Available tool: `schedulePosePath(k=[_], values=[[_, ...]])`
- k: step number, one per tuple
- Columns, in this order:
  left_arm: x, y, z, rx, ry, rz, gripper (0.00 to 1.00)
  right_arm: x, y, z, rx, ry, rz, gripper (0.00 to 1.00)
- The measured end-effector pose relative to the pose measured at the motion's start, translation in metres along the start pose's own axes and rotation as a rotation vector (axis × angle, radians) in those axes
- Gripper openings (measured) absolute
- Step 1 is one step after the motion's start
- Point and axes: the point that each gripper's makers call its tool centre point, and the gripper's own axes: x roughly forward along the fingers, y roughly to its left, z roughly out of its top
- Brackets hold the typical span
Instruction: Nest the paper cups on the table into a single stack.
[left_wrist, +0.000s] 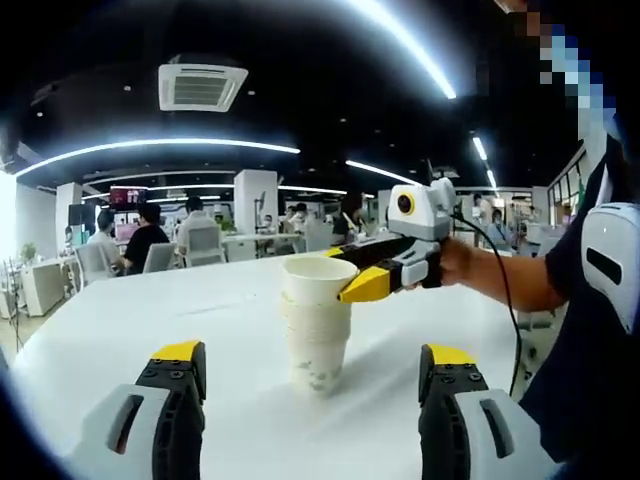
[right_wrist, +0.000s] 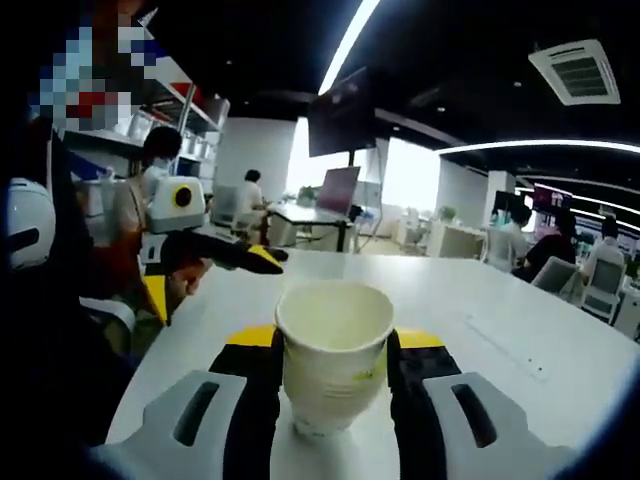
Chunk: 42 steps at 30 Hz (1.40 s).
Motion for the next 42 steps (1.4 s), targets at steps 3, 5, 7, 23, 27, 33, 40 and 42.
schedulePosePath(k=[3, 5, 7, 23, 27, 33, 40, 42], values=[[0.001, 0.001, -0.001, -0.002, 0.002, 0.000, 0.93, 0.000, -0.001, -0.002, 0.002, 0.009, -0.002, 0.44], [0.001, 0.001, -0.002, -0.003, 0.003, -0.001, 0.93, 0.000, -0.001, -0.003, 0.002, 0.014, -0.002, 0.45], [0.002, 0.001, -0.002, -0.005, 0.003, -0.004, 0.93, 0.000, -0.001, -0.004, 0.004, 0.015, -0.002, 0.45], [0.004, 0.003, -0.010, -0.013, 0.014, -0.007, 0.93, -0.002, -0.004, -0.008, 0.006, 0.034, -0.015, 0.51], [0.005, 0.002, -0.011, -0.012, 0.017, -0.011, 0.93, -0.006, -0.003, -0.007, 0.010, 0.025, -0.015, 0.51], [0.008, 0.001, -0.013, -0.012, 0.021, -0.017, 0.92, -0.013, 0.002, -0.003, 0.008, 0.014, -0.014, 0.52], [0.012, -0.001, -0.020, -0.008, 0.040, -0.027, 0.92, -0.028, 0.001, -0.012, 0.032, 0.006, -0.036, 0.53], [0.012, -0.001, -0.020, -0.009, 0.040, -0.029, 0.92, -0.032, -0.001, -0.018, 0.046, 0.006, -0.046, 0.53]])
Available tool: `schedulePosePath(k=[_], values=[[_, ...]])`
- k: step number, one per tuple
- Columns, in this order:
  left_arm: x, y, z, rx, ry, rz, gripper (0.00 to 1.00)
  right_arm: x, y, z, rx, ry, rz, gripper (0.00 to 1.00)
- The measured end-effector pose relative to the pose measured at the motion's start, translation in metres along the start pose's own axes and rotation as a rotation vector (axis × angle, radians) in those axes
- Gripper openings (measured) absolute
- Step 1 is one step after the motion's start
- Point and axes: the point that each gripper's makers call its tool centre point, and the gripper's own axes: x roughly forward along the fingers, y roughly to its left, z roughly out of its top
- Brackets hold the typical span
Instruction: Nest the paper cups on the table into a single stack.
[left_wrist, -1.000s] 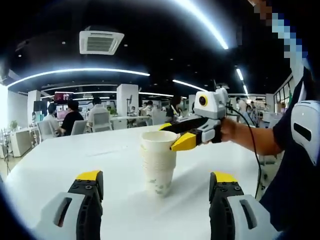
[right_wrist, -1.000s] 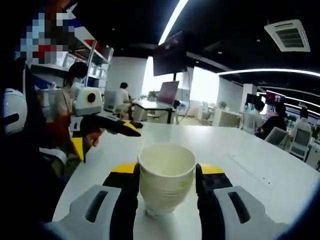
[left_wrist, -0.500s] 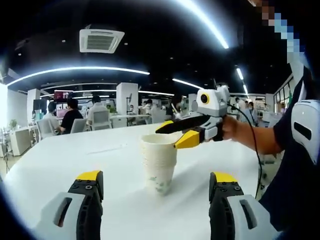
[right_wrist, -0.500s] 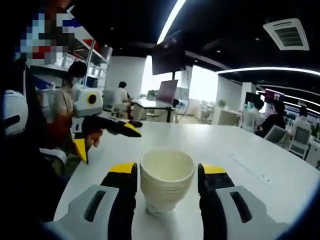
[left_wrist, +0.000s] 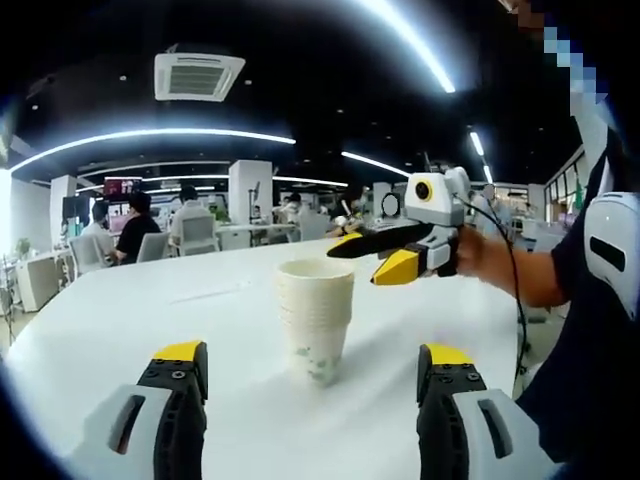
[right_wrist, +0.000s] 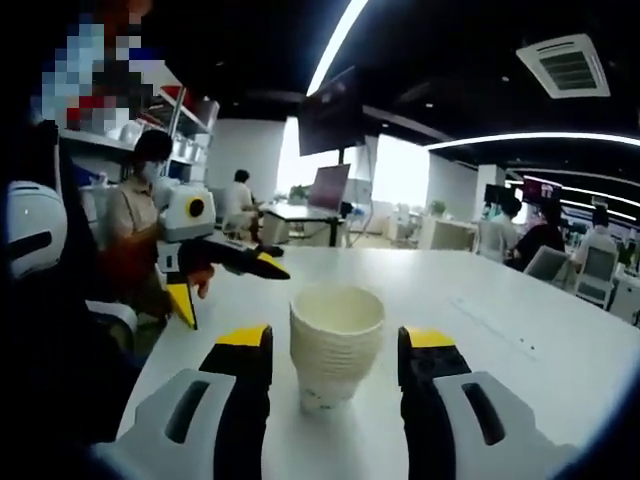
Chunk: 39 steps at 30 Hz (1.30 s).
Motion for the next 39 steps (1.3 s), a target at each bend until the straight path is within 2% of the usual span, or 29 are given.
schedulePosePath(k=[11, 19, 28, 32, 36, 39], values=[[0.020, -0.006, -0.003, 0.012, 0.014, -0.035, 0.86, -0.008, -0.002, -0.032, 0.065, 0.025, -0.032, 0.52], [0.039, -0.003, -0.013, 0.024, 0.046, -0.052, 0.76, -0.003, 0.001, -0.052, 0.084, 0.053, -0.029, 0.48], [0.056, -0.004, -0.017, 0.025, 0.061, -0.069, 0.72, 0.005, 0.004, -0.056, 0.093, 0.056, -0.012, 0.46], [0.059, -0.004, -0.015, 0.028, 0.058, -0.066, 0.66, 0.009, 0.004, -0.056, 0.095, 0.052, -0.006, 0.45], [0.066, -0.013, -0.017, 0.025, 0.057, -0.063, 0.60, 0.012, 0.004, -0.057, 0.097, 0.052, -0.002, 0.44], [0.069, -0.010, -0.019, 0.021, 0.059, -0.064, 0.55, 0.016, 0.003, -0.056, 0.096, 0.050, 0.003, 0.43]])
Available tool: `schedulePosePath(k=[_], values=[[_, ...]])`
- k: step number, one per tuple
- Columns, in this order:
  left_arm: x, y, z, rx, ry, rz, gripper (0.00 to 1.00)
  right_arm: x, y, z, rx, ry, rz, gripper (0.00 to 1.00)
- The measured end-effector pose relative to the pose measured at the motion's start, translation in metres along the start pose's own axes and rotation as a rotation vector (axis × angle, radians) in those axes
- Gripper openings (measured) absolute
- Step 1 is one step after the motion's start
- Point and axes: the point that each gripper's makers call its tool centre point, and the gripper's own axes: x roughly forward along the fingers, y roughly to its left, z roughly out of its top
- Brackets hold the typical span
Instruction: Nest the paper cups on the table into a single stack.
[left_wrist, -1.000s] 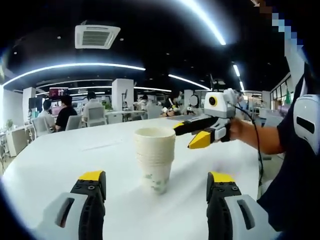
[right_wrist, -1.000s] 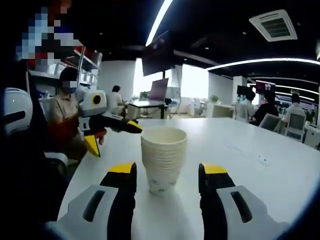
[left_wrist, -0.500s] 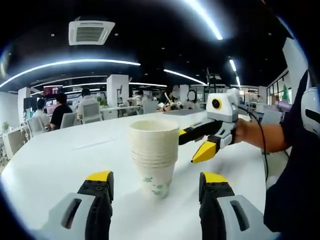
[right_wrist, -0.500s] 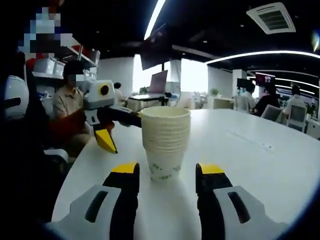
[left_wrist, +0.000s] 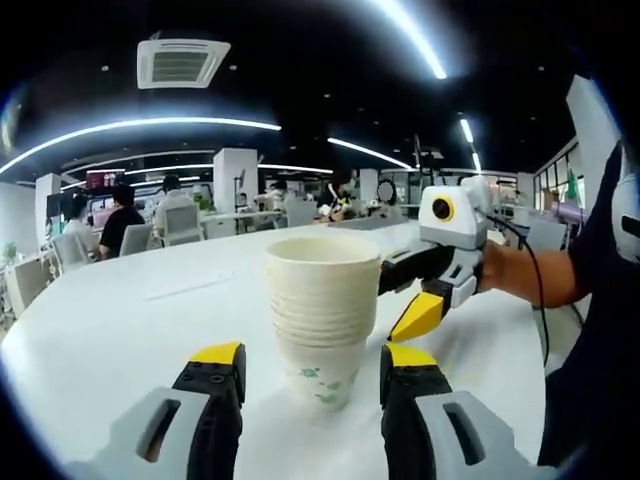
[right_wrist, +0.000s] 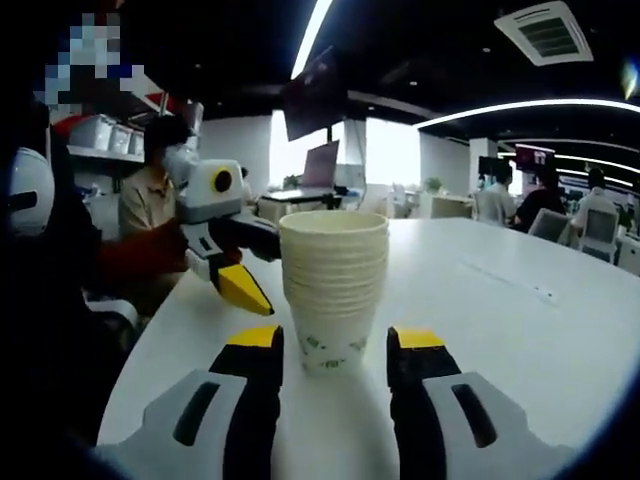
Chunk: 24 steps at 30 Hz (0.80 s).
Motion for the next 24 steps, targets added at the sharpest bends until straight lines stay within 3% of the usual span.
schedulePosePath(k=[9, 24], values=[[0.004, 0.005, 0.000, 0.008, 0.000, -0.018, 0.46, 0.007, -0.001, 0.002, -0.013, -0.002, 0.011, 0.41], [0.010, 0.003, -0.002, 0.010, 0.004, -0.057, 0.40, 0.011, -0.004, 0.000, -0.011, -0.005, 0.023, 0.37]])
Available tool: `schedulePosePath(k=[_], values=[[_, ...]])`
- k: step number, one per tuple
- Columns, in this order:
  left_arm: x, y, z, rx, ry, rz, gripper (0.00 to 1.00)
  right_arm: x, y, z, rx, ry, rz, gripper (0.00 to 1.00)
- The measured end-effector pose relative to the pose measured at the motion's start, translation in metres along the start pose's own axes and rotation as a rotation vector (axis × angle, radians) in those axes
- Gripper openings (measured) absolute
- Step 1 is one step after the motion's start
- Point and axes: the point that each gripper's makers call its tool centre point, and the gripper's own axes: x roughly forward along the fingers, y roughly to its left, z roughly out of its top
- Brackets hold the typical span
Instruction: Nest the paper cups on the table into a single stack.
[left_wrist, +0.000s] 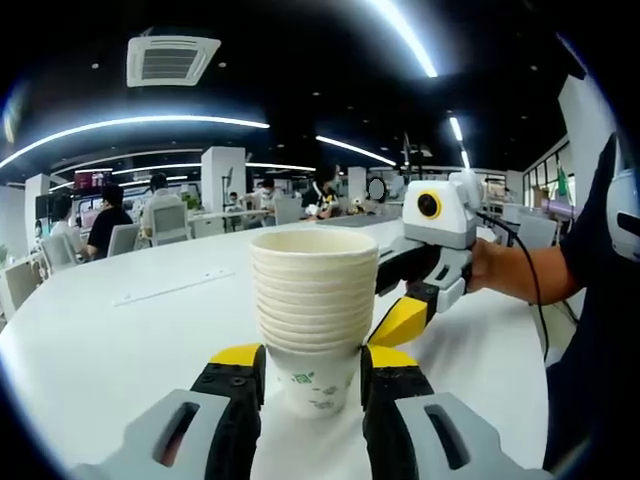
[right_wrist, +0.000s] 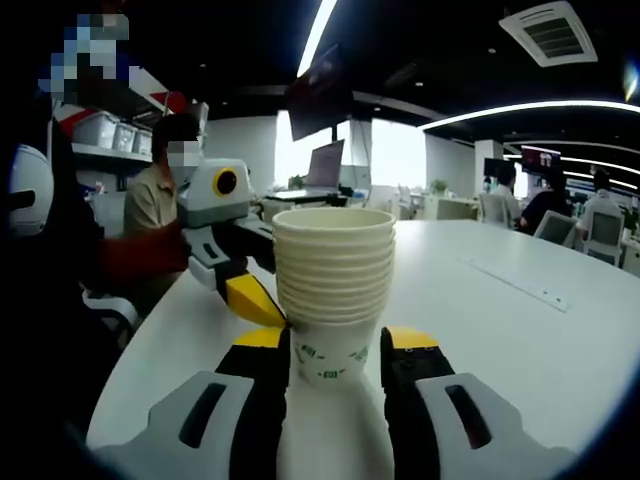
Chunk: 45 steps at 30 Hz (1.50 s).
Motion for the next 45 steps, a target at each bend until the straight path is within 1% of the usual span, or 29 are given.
schedulePosePath(k=[4, 17, 24, 30, 33, 37, 39, 42, 45], values=[[0.001, 0.002, 0.000, -0.002, -0.004, -0.002, 0.40, 0.001, 0.000, 0.000, -0.001, -0.003, 0.005, 0.35], [0.002, 0.011, 0.001, -0.010, -0.007, -0.001, 0.39, 0.005, -0.004, 0.001, -0.008, -0.013, 0.000, 0.34], [0.006, 0.006, 0.001, -0.009, -0.003, -0.001, 0.39, 0.008, -0.006, 0.002, -0.019, -0.012, -0.003, 0.34], [0.013, 0.003, 0.004, 0.002, 0.001, -0.001, 0.39, 0.012, -0.013, 0.005, -0.024, -0.015, -0.011, 0.34], [0.016, 0.006, 0.007, 0.002, -0.005, -0.002, 0.39, 0.014, -0.017, 0.007, -0.029, -0.016, -0.015, 0.34], [0.022, 0.005, 0.009, 0.007, -0.007, -0.006, 0.39, 0.017, -0.025, 0.009, -0.027, -0.022, -0.022, 0.34], [0.026, 0.008, 0.011, 0.012, -0.005, -0.008, 0.39, 0.019, -0.029, 0.011, -0.027, -0.024, -0.028, 0.34], [0.029, 0.018, 0.015, 0.022, -0.010, -0.011, 0.39, 0.021, -0.037, 0.015, -0.027, -0.031, -0.037, 0.34], [0.033, 0.030, 0.022, 0.015, -0.026, -0.016, 0.39, 0.023, -0.048, 0.023, -0.037, -0.043, -0.050, 0.34]])
